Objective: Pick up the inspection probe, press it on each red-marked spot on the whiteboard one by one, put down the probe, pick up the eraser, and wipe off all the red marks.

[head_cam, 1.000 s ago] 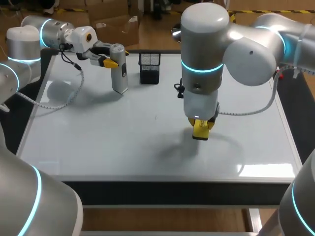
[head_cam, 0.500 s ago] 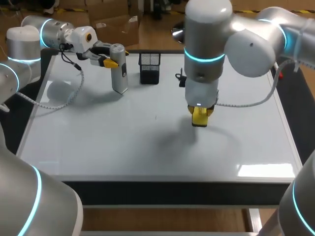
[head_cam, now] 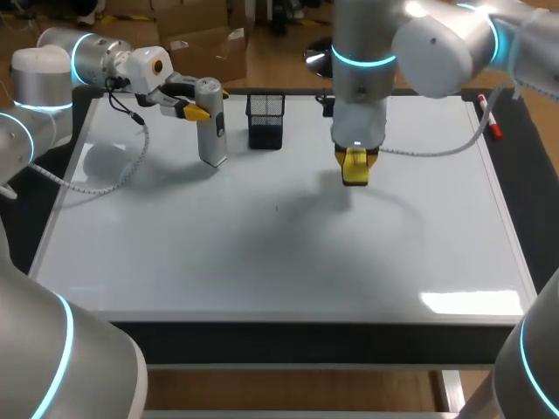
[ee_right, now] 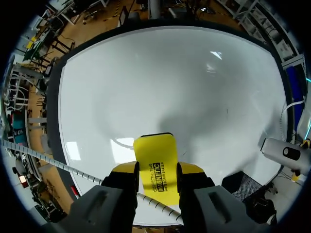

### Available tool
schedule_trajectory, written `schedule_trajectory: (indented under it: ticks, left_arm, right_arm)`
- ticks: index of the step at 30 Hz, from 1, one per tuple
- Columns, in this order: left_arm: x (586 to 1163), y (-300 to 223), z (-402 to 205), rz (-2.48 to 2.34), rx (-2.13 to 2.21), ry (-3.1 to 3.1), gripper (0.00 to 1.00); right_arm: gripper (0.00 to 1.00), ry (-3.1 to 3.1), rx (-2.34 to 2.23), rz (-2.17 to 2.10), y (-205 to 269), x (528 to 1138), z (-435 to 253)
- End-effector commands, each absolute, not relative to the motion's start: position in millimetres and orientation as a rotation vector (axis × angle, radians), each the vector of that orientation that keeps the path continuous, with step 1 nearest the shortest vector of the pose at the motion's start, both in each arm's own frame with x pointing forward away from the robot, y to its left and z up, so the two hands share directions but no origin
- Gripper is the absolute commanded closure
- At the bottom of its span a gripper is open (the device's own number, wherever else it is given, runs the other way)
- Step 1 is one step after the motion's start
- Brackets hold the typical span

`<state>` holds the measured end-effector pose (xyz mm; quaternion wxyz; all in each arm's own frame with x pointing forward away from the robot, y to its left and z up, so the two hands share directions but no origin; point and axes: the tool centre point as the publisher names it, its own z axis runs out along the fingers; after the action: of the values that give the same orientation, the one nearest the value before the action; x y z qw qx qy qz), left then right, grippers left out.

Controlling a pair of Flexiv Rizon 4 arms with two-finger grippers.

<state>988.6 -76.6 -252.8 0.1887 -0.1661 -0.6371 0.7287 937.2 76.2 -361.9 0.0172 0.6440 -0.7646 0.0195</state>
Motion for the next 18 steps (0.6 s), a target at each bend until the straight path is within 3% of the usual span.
schedule_trajectory:
  ticks: [1, 18]
  left_arm:
    - [996, -75, -254, 1.948, -0.619, -1.683, 1.00]
    - [996, -75, -254, 1.948, -0.619, -1.683, 1.00]
  right_arm:
    - [1.00, -2.325, 1.972, 0.015, 85, 971, -371]
    - [1.00, -2.340, 1.986, -0.017, 88, 1025, -388]
